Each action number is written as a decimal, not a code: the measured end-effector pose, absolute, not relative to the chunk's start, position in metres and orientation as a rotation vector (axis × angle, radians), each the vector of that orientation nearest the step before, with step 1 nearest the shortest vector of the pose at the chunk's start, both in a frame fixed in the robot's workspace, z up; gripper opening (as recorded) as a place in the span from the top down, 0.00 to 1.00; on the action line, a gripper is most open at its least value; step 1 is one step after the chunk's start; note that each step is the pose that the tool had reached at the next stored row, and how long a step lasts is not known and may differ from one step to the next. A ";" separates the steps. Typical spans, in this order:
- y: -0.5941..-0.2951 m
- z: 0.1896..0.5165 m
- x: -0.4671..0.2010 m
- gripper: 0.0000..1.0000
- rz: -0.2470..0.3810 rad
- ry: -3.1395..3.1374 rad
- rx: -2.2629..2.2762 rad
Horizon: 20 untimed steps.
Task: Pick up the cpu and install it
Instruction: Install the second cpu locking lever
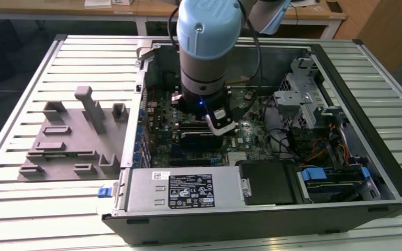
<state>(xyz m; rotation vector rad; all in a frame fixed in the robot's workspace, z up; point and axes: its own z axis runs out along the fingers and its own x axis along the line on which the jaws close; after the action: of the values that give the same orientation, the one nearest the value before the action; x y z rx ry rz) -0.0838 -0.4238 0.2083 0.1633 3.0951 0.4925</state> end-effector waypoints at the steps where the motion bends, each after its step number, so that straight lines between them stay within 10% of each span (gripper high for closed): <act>1: -0.424 0.207 -0.084 0.89 0.497 3.094 0.163; 20: -0.432 0.196 -0.089 0.89 0.575 3.075 0.161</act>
<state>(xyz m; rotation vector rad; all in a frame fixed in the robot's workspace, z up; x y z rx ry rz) -0.0894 -0.4321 0.1958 0.1609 3.0754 0.5752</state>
